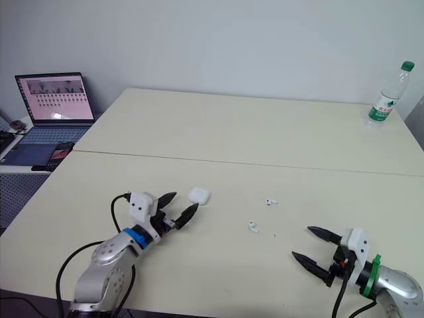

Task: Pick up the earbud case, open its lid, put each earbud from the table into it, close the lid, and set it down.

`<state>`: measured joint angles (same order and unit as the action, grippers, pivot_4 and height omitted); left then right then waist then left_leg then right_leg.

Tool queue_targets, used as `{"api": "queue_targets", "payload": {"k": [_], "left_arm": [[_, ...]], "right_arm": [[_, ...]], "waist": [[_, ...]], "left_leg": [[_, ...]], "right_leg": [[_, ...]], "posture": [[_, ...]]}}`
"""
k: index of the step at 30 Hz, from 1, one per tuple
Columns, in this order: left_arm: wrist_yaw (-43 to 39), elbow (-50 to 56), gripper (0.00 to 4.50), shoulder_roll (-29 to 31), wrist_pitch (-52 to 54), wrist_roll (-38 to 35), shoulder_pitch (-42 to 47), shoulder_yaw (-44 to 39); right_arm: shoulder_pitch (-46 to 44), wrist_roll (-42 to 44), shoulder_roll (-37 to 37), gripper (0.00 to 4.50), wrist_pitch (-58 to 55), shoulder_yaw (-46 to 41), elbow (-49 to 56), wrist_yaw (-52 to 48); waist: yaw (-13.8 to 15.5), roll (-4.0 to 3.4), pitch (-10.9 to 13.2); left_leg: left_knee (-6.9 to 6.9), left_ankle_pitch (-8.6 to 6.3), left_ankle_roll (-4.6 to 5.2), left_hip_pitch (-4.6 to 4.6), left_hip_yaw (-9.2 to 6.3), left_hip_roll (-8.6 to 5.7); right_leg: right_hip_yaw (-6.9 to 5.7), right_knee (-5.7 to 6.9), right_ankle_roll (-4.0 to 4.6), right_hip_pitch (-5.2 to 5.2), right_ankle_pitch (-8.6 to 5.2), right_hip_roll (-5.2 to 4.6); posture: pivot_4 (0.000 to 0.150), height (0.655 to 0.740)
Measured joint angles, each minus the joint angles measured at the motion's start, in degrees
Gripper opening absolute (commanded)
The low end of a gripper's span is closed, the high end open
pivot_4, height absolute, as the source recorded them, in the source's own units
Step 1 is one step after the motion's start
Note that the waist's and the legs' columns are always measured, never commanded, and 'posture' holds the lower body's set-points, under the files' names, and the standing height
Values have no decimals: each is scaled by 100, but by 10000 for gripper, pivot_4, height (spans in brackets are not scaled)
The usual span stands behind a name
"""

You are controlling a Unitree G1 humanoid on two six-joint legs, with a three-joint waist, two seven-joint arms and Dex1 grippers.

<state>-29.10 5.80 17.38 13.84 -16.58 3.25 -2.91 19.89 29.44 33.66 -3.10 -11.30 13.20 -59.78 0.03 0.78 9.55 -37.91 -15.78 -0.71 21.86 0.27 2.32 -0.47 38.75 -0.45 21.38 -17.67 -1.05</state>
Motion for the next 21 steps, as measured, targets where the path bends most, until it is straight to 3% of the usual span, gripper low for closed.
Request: {"api": "queue_targets", "payload": {"k": [14, 17, 21], "left_arm": [[257, -410, 45000, -197, 242, 400, 454, 406], [330, -411, 39259, -216, 274, 397, 461, 372], [362, -415, 27381, -200, 297, 396, 461, 321]], "right_arm": [[107, 89, -1, 44840, -188, 40, 582, 128], [162, 89, -1, 45000, -188, 38, 583, 130], [196, 89, -1, 45000, -188, 30, 583, 130]], "waist": [[4, 3, 2], [4, 3, 2], [2, 3, 2]], "left_leg": [[-1, 1, -3, -1, -6, -8], [0, 1, -3, -2, -6, -8], [0, 1, -3, -2, -5, -8]], "right_leg": [[0, 7, -1, -2, 1, -2], [0, 8, -1, -2, 1, -2], [0, 8, -1, -1, 1, -1]], "posture": [[1500, 7362], [1500, 7362], [1500, 7362]]}}
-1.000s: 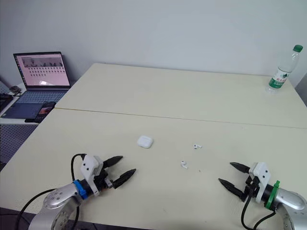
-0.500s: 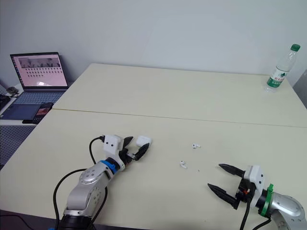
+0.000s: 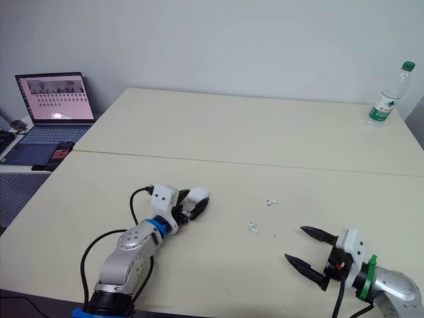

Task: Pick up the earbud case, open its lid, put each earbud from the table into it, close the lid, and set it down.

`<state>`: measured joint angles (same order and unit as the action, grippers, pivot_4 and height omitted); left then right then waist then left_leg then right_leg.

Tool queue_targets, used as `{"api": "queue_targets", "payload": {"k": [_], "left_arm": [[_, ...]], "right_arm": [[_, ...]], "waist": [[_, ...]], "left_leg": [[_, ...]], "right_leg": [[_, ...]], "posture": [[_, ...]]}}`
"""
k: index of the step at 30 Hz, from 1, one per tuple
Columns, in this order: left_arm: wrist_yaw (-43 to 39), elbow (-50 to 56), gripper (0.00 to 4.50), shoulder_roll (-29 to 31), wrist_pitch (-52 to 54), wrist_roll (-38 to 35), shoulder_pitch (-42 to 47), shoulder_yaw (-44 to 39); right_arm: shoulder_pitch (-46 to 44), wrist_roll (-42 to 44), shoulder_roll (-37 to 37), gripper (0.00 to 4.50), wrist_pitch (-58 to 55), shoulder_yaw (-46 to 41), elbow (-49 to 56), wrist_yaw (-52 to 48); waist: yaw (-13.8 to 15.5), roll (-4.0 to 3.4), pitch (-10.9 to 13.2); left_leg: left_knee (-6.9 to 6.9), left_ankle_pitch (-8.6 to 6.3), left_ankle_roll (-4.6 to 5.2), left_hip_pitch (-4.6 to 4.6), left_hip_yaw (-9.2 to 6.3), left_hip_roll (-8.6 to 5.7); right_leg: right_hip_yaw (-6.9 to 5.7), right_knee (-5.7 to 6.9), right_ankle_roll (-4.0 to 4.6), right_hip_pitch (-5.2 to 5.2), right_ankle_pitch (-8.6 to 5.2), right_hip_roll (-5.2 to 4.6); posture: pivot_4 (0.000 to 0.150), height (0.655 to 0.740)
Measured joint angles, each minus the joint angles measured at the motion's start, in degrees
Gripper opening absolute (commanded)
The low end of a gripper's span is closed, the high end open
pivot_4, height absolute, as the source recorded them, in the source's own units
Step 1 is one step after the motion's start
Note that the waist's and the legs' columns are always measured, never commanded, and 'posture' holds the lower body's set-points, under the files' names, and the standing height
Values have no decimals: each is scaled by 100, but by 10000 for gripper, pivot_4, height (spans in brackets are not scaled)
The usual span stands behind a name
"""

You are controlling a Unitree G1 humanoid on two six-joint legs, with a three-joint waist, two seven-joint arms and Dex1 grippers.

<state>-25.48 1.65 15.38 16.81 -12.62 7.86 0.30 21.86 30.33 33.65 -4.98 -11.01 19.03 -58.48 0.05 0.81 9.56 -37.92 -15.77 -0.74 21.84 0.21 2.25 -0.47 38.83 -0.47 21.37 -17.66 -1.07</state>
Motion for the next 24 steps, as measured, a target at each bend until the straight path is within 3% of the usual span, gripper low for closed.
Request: {"api": "queue_targets", "payload": {"k": [15, 24], "left_arm": [[-736, 1, 27396, 151, -130, -189, 36, 7], [-1599, 63, 27396, 222, -280, -532, 805, 179]], "right_arm": [[-298, 140, -54, 45000, -260, 4, 126, 281], [-711, 336, -65, 45000, -909, 11, 469, 817]], "waist": [[0, 2, 1], [-5, 4, 2]], "left_leg": [[-1, 1, -1, 1, -1, 0], [-4, 1, -3, 1, 30, 7]], "right_leg": [[-1, 2, 2, 1, 1, 0], [25, 10, 5, 21, 4, 10]], "posture": [[1500, 7362], [1500, 7362]]}}
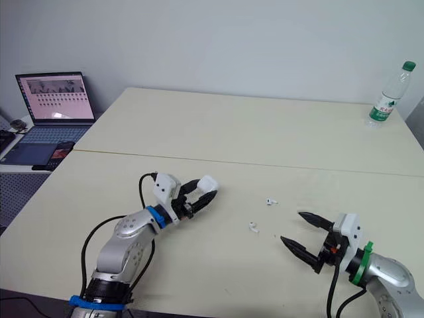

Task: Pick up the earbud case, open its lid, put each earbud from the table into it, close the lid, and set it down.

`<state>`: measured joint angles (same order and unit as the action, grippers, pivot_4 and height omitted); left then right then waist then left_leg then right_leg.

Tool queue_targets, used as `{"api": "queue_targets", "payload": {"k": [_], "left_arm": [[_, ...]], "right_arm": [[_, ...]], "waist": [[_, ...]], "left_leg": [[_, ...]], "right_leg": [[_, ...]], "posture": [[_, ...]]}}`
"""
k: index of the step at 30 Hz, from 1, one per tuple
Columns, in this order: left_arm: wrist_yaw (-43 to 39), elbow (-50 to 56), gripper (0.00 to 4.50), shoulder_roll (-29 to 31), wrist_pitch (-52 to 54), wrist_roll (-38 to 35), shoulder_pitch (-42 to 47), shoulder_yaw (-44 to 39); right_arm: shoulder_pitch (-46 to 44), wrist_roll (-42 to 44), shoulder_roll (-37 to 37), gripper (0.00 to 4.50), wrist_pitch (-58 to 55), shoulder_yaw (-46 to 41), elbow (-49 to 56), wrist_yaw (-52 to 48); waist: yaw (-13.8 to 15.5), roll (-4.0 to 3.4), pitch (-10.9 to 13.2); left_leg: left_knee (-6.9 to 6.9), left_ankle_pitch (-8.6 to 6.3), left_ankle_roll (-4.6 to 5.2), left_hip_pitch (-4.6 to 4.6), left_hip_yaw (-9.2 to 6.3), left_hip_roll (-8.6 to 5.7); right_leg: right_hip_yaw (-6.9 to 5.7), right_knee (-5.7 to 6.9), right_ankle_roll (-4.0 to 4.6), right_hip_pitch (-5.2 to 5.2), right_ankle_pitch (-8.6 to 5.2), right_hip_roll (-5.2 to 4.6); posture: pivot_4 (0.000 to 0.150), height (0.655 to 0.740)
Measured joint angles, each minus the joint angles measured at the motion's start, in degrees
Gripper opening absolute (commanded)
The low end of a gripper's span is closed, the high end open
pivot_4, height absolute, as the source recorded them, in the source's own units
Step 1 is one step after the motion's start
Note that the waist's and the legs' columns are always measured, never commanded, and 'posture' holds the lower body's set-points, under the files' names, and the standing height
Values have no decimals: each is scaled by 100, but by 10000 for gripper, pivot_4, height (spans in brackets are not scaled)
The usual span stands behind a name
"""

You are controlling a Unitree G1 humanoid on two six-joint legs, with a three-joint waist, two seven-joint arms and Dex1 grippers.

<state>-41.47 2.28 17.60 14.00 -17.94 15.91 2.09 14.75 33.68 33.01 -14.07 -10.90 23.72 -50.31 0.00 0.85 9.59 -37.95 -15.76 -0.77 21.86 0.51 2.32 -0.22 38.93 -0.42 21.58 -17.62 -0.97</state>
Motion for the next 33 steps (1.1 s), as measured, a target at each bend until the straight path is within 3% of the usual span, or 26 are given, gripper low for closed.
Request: {"api": "queue_targets", "payload": {"k": [7, 11, 17, 20, 24, 27, 33], "left_arm": [[-676, -206, 27396, -381, -409, -22, 709, 464], [-989, -609, 27396, -645, -836, 45, 991, 775], [-1234, -1311, 27396, -908, -1733, 356, 1426, 1027], [-1315, -1487, 27396, -983, -2018, 455, 1477, 1117], [-1368, -1646, 27396, -1061, -2202, 501, 1509, 1152], [-1419, -1679, 27396, -1080, -2233, 508, 1576, 1154], [-1433, -1818, 27396, -1092, -2348, 501, 1661, 1142]], "right_arm": [[-663, 831, -330, 45000, -1081, -76, 379, 1204], [-1302, 2306, -653, 45000, -2095, -275, 563, 2588], [-1905, 5363, -189, 45000, -3147, -341, 654, 4820], [-1980, 6333, 83, 45000, -3214, -158, 655, 5538], [-2157, 6861, 247, 45000, -3207, 131, 652, 6238], [-2234, 7009, 299, 39671, -3171, 227, 647, 6472], [-2268, 7066, 360, 18848, -3109, 281, 499, 6613]], "waist": [[-19, 4, 2], [-16, 9, 5], [-15, 24, 14], [-22, 24, 14], [-22, 26, 15], [-20, 26, 15], [-19, 26, 15]], "left_leg": [[2, -1, 0, 0, 59, 5], [-1, 0, 0, 2, 67, 5], [0, -1, 2, 25, 86, 4], [-2, -1, 3, 66, 93, 6], [-4, -1, 3, 74, 89, 8], [-6, -1, 3, 73, 90, 8], [-9, -1, 3, 71, 91, 9]], "right_leg": [[79, 0, -25, 21, 18, 35], [87, 0, -29, 25, 22, 42], [106, -6, -33, 48, 25, 46], [113, -6, -37, 69, 28, 49], [109, -7, -40, 74, 28, 52], [109, -8, -48, 74, 28, 53], [110, -11, -54, 75, 31, 53]], "posture": [[1500, 7362], [1500, 7362], [1500, 7362], [1500, 7362], [1500, 7362], [1500, 7362], [1500, 7362]]}}
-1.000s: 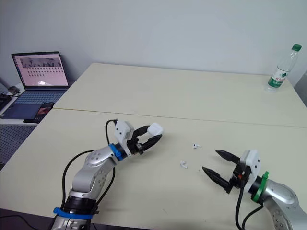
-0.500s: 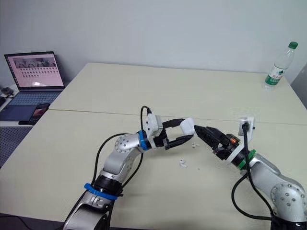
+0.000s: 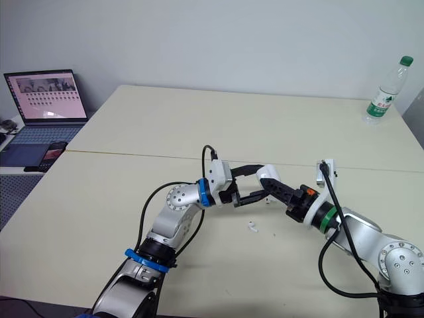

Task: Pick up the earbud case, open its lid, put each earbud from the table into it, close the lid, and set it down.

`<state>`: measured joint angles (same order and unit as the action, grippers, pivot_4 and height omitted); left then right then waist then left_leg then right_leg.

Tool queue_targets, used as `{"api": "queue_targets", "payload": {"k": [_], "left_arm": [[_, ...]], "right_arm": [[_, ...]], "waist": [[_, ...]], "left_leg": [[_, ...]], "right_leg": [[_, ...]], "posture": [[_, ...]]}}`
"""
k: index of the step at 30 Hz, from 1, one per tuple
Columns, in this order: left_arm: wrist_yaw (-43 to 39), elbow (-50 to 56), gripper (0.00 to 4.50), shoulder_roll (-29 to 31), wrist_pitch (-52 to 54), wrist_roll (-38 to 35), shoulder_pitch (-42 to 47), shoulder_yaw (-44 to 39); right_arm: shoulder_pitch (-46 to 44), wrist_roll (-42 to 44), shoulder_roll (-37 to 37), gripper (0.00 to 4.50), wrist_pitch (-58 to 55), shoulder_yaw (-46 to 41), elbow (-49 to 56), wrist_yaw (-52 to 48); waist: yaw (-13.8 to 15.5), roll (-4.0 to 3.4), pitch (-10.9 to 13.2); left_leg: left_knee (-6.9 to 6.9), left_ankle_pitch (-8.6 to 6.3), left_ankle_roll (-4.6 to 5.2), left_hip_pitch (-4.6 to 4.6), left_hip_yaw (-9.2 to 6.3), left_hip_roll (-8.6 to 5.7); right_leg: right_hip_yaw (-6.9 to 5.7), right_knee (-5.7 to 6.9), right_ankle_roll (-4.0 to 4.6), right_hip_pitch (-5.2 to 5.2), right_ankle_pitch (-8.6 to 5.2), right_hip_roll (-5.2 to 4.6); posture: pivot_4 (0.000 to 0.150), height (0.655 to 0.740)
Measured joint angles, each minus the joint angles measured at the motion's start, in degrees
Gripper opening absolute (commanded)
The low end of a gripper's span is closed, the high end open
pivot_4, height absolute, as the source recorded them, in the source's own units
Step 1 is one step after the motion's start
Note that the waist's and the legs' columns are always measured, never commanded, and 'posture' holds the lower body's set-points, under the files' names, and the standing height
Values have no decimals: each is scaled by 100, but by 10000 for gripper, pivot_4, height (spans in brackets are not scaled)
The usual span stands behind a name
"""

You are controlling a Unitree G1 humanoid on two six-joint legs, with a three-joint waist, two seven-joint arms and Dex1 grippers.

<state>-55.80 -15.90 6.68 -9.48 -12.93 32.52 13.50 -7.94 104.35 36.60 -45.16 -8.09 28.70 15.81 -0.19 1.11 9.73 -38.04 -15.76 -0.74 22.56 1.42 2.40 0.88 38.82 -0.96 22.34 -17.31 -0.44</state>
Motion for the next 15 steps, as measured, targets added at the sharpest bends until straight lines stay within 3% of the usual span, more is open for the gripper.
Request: {"api": "queue_targets", "payload": {"k": [3, 8, 13, 15], "left_arm": [[-17, 2, 27396, -6, 72, -105, 8, -35], [-108, 89, 27396, -2, 403, -321, -46, -43], [-111, 339, 43601, 79, 888, -397, -136, -22], [-97, 389, 44366, 87, 958, -394, -169, -22]], "right_arm": [[-19, -9, -4, 8235, 56, 3, -30, 38], [-39, -8, -3, 7447, 52, 34, -28, 36], [-38, 33, 39, 7445, 45, 33, -18, -107], [-34, 36, 162, 7445, 39, 1, -19, -207]], "waist": [[-3, 0, 0], [-1, 0, 0], [-1, 0, 0], [1, 0, 0]], "left_leg": [[1, 0, 0, 1, 1, 2], [0, 0, 0, 1, -1, 4], [0, 0, 0, 0, 0, 4], [-1, 0, 0, -2, -2, 4]], "right_leg": [[1, 0, 0, 1, 0, 1], [-1, 0, 0, 2, 0, 4], [0, 0, 1, 2, 1, 4], [-1, 0, 1, 3, 1, 4]], "posture": [[1500, 7362], [1500, 7362], [1500, 7362], [1500, 7362]]}}
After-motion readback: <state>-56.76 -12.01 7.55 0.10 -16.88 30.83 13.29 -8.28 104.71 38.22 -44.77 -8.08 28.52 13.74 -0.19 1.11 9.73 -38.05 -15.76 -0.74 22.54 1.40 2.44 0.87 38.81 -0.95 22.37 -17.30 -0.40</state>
